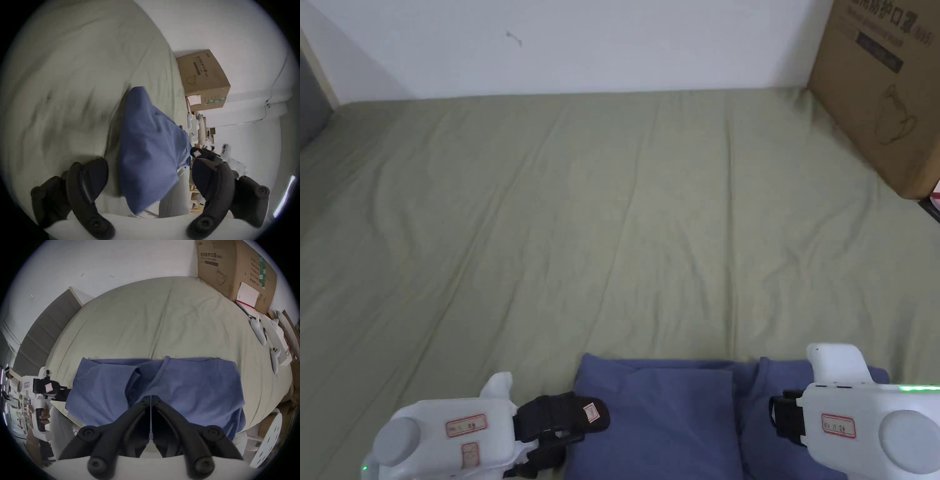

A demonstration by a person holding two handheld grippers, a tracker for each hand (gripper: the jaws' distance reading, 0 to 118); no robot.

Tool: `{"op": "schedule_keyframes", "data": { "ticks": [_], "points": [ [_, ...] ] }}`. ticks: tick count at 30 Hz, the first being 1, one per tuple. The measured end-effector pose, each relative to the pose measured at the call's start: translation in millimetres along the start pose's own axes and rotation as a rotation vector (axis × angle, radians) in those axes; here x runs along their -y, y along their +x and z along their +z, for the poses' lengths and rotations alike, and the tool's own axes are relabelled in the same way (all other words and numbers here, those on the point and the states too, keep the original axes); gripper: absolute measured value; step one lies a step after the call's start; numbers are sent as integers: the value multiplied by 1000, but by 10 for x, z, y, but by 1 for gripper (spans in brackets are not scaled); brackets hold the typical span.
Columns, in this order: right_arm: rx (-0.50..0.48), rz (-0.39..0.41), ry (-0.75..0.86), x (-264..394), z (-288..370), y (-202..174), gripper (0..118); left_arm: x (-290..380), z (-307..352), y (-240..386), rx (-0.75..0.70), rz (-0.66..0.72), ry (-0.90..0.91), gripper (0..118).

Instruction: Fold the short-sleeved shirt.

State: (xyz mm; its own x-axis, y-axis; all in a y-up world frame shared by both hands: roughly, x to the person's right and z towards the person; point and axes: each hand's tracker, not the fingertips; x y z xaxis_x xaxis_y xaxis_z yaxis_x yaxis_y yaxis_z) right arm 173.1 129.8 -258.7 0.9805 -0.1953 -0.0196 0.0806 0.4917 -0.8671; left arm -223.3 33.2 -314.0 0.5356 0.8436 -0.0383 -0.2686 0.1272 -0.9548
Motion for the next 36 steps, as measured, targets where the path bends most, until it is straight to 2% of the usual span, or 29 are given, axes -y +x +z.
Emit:
{"op": "schedule_keyframes", "data": {
  "ticks": [5, 7, 8, 9, 11, 13, 14, 16, 18, 23, 24, 29, 36],
  "points": [
    [4, 4, -9, -3, -12, -29, 1, -100, -162, -5, 71, 3, 0, 110],
    [4, -4, -18, 0, -47, -24, 1, -118, -257, -28, 88, 11, -22, 103],
    [4, -6, -25, 5, -75, -14, 1, -127, -303, -51, 128, 35, -17, 78],
    [11, -6, -35, 10, -94, -21, 1, -141, -344, -80, 157, 50, -30, 7],
    [19, 3, -44, 23, -105, -38, 1, -181, -467, -161, 41, 100, -76, 8],
    [24, 8, -51, 24, -105, -49, 1, -199, -428, -250, 77, 74, -70, 8],
    [24, 10, -52, 22, -101, -53, 1, -191, -355, -260, 121, 136, -46, 9],
    [26, 10, -54, 13, -98, -64, 1, -163, -202, -243, 117, 61, -36, 9],
    [30, 4, -56, -13, -121, -82, 1, -173, -45, -305, 106, 57, -39, 9],
    [11, 2, -44, -35, -115, -175, 1, -110, 676, -603, 77, 78, 46, 9],
    [2, 1, -46, -35, -126, -195, 1, -94, 848, -681, 44, 108, 76, 9],
    [-15, 12, -62, -13, -216, -283, 1, -100, 1604, -813, -72, 77, 174, 9],
    [-53, 12, -77, 49, -260, -322, 1, -10, 1912, -359, -173, 74, 237, 9]
  ]
}}
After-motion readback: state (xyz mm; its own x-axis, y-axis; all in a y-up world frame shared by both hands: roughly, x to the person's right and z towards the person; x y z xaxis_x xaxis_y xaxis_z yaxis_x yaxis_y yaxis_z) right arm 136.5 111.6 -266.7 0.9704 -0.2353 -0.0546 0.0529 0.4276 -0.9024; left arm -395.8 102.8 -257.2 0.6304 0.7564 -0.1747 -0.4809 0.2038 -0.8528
